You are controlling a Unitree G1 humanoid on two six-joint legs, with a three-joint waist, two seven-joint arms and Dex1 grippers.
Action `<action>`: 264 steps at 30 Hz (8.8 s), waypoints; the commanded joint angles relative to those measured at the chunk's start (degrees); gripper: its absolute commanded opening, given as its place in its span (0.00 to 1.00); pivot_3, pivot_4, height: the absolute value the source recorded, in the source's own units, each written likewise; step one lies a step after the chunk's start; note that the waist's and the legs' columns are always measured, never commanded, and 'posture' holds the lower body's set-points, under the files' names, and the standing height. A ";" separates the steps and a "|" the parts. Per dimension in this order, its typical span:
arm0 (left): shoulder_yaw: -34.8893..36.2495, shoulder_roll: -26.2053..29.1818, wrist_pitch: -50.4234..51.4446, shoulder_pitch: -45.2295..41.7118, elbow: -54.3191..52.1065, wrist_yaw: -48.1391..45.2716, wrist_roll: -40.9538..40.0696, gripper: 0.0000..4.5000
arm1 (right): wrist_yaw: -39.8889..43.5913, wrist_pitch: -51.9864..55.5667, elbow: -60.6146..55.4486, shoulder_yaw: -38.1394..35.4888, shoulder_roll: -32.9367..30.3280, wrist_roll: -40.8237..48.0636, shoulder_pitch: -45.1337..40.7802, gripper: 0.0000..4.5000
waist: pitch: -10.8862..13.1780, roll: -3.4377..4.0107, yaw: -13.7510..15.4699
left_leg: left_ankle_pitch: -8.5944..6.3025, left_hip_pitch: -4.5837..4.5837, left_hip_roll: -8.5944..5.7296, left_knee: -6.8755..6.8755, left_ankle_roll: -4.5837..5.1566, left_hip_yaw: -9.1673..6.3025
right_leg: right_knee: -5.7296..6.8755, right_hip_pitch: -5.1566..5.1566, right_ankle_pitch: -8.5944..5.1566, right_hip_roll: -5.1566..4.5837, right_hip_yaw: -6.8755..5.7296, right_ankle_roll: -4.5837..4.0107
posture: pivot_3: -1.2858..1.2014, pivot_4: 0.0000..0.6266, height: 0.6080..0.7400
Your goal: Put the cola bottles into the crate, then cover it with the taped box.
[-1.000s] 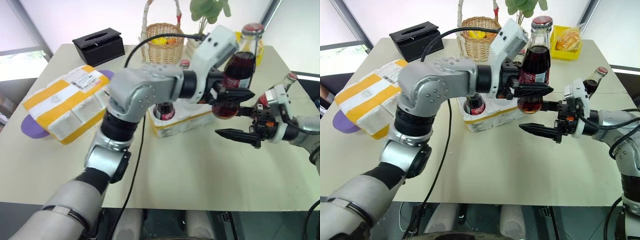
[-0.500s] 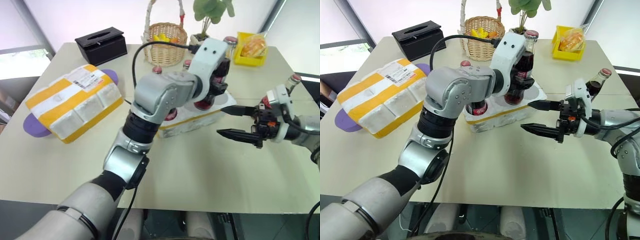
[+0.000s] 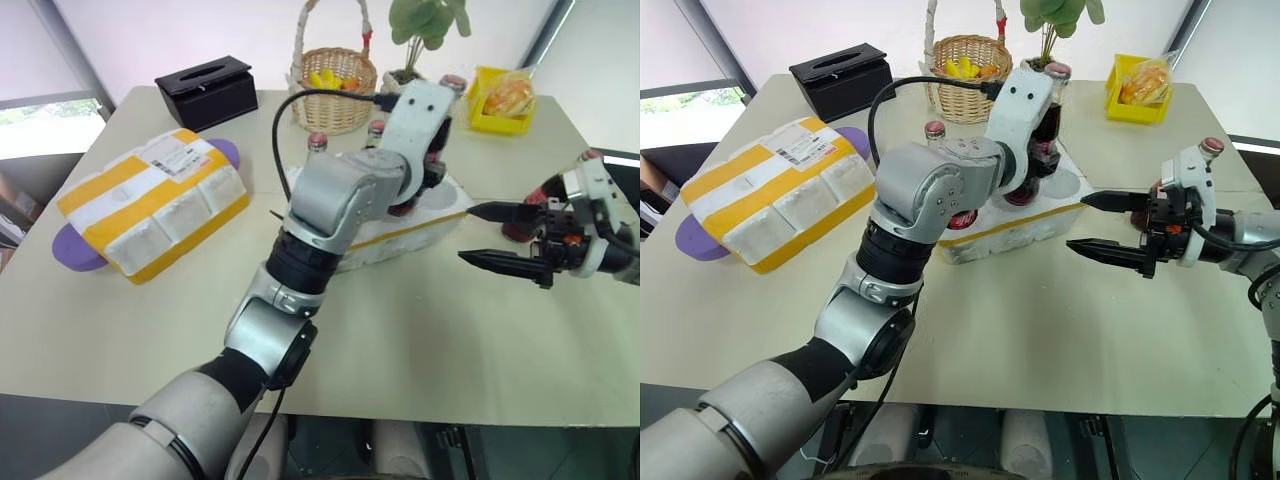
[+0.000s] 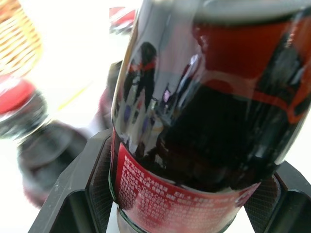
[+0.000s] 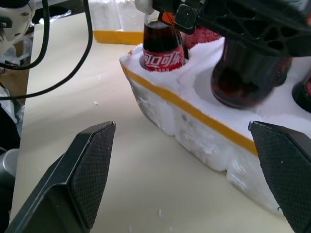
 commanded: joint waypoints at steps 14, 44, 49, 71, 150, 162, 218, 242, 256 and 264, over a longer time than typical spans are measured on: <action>3.19 -1.76 -1.68 1.03 3.07 1.38 1.62 0.62 | 2.82 -4.24 3.35 0.20 0.21 -2.29 -1.96 1.00 | -0.02 0.03 -0.54 | 0.01 0.18 0.02 -0.09 -0.03 0.03 | 0.00 0.10 0.01 0.02 0.04 -0.02 | 0.52 0.24 1.00; 8.48 7.09 -8.85 -14.10 6.67 -16.45 -6.11 1.00 | 2.13 -5.47 5.86 3.05 2.32 -3.93 -5.46 1.00 | -0.01 0.04 -0.11 | 0.07 -0.01 0.00 -0.10 -0.14 0.01 | -0.05 -0.07 0.04 0.02 0.03 0.01 | 0.52 0.24 1.00; 9.34 10.47 -4.87 -18.53 7.39 -19.28 -8.09 1.00 | 2.29 -5.92 7.16 3.30 2.70 -4.62 -6.62 1.00 | -0.01 0.04 -0.02 | 0.07 -0.04 -0.01 -0.15 -0.14 0.00 | -0.09 -0.07 0.04 0.02 0.03 0.01 | 0.52 0.24 1.00; 15.53 42.35 -5.78 -11.05 1.64 -55.86 -24.00 1.00 | 3.47 -9.02 15.58 1.22 -1.38 -8.01 -10.44 1.00 | -0.02 0.17 -2.22 | 0.15 0.15 0.00 -0.33 -0.27 0.03 | 0.05 -0.10 0.13 0.02 0.13 -0.14 | 0.52 0.24 1.00; 23.21 65.91 -12.50 33.66 -30.75 -61.56 -50.76 1.00 | -10.02 -9.13 39.51 -0.06 9.43 -15.34 -35.04 0.59 | 0.13 0.30 -3.39 | 0.14 0.91 0.78 -0.48 -0.23 1.14 | 0.07 -0.13 0.44 0.91 1.41 -0.65 | 0.52 0.24 1.00; 23.48 66.07 -13.64 34.79 -31.72 -60.44 -50.42 1.00 | -7.20 -4.68 31.28 5.28 15.28 -13.02 -41.28 0.59 | 0.18 0.25 -3.02 | 0.11 0.84 0.86 -0.48 -0.20 1.16 | 0.01 -0.18 0.44 0.98 1.42 -0.69 | 0.52 0.24 1.00; 30.39 73.01 -22.92 44.67 -34.63 -52.94 -35.72 1.00 | 3.80 -14.31 31.32 9.35 8.85 -18.59 -39.06 0.97 | 0.19 0.24 -3.23 | 0.12 0.81 1.10 -0.54 -0.22 1.16 | -0.01 -0.31 0.46 1.23 1.44 -1.07 | 0.52 0.24 1.00; 54.07 66.65 -55.72 100.32 -43.38 -52.32 24.19 1.00 | 12.50 4.60 9.08 5.81 0.02 -1.46 -28.32 0.97 | 0.14 0.15 -3.04 | 0.10 0.71 1.38 -1.26 -0.24 1.65 | -0.56 -0.83 0.43 1.25 1.59 -1.57 | 0.52 0.24 1.00; 37.51 65.21 -64.80 93.22 -20.48 -32.98 41.03 1.00 | 10.96 6.33 4.30 3.70 -1.28 1.34 -26.45 0.97 | 0.10 0.11 -2.87 | 0.10 0.70 1.76 -1.30 -0.24 1.70 | -0.54 -0.95 0.53 1.57 1.56 -1.72 | 0.52 0.24 1.00; 25.88 66.03 -68.58 80.19 -5.03 -20.13 47.09 1.00 | 8.55 7.49 2.34 2.45 -1.50 3.71 -25.33 0.97 | 0.08 0.09 -2.66 | 0.10 0.71 1.76 -1.26 -0.23 1.70 | -0.45 -0.96 0.67 1.59 1.56 -1.59 | 0.52 0.24 1.00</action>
